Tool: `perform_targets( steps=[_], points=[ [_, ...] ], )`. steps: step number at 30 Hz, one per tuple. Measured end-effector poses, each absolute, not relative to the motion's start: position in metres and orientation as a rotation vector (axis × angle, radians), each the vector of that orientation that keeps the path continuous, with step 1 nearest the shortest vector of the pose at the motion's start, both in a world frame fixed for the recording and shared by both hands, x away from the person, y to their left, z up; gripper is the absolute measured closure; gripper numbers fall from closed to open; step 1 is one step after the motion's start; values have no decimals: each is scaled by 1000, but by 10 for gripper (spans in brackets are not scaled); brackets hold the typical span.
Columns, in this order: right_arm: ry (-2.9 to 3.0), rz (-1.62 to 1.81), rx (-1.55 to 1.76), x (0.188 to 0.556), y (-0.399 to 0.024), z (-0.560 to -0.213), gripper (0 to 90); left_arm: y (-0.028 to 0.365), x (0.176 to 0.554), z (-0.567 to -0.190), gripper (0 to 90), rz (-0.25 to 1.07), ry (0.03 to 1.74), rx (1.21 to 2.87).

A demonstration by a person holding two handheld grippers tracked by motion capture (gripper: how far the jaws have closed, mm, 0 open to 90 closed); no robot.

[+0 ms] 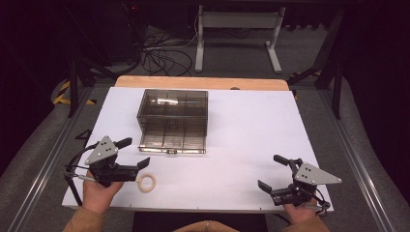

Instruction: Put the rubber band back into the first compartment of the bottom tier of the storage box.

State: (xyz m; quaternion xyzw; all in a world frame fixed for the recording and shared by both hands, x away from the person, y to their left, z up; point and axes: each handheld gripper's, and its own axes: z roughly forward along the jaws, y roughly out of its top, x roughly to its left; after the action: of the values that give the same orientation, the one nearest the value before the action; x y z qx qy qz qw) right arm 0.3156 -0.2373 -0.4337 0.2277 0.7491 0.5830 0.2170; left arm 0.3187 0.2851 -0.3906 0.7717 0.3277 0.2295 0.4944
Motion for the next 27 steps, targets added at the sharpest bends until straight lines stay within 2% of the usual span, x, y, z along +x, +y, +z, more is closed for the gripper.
perform_targets(
  steps=[14,27],
  points=[
    [2088,1614,626,316,-237,-434,31,289,324,-390,156,394,847,1937],
    [2099,1617,619,317,-236,-435,34,284,326,-396,184,371,878,2057]
  ],
)
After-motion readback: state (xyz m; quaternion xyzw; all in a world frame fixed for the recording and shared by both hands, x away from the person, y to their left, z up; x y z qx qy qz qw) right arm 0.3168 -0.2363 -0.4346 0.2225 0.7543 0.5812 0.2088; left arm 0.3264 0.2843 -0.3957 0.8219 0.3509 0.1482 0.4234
